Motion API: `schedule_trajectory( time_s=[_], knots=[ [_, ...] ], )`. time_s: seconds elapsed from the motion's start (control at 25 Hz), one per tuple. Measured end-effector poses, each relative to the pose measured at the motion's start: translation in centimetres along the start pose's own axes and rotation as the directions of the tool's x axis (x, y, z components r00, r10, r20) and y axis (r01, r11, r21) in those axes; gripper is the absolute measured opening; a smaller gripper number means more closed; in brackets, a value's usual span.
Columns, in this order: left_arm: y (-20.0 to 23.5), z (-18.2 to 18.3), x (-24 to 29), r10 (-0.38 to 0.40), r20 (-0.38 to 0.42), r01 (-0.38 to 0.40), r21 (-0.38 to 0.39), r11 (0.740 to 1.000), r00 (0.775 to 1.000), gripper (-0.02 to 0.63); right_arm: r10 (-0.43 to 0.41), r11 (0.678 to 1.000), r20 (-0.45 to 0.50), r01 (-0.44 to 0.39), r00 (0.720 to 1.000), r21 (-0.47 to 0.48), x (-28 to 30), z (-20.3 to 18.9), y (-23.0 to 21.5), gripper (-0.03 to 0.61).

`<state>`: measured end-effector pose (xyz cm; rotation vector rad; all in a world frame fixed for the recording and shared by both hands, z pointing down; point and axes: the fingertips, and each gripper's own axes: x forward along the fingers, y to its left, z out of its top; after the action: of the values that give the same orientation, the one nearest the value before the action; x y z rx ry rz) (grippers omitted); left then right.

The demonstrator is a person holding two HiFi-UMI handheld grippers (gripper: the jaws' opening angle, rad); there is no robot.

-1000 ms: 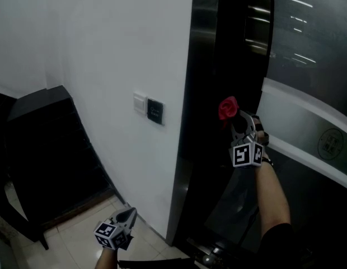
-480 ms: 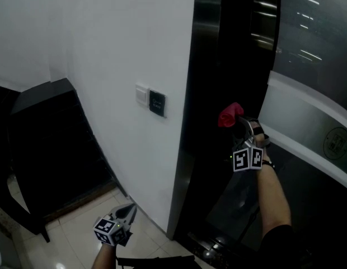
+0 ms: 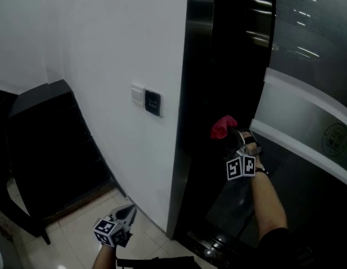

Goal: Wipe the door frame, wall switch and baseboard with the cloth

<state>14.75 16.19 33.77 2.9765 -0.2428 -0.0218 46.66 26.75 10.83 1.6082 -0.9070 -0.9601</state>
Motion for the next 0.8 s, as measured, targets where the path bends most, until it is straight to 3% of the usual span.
schedule_trajectory(
  time_s=[0.8],
  knots=[
    [-0.5, -1.1, 0.2, -0.007, -0.022, 0.007, -0.015, 1.000, 1.000, -0.009, 0.147, 0.988, -0.036, -0.146, 0.988, 0.051, -1.4, -1.7, 8.9, 0.049]
  ],
)
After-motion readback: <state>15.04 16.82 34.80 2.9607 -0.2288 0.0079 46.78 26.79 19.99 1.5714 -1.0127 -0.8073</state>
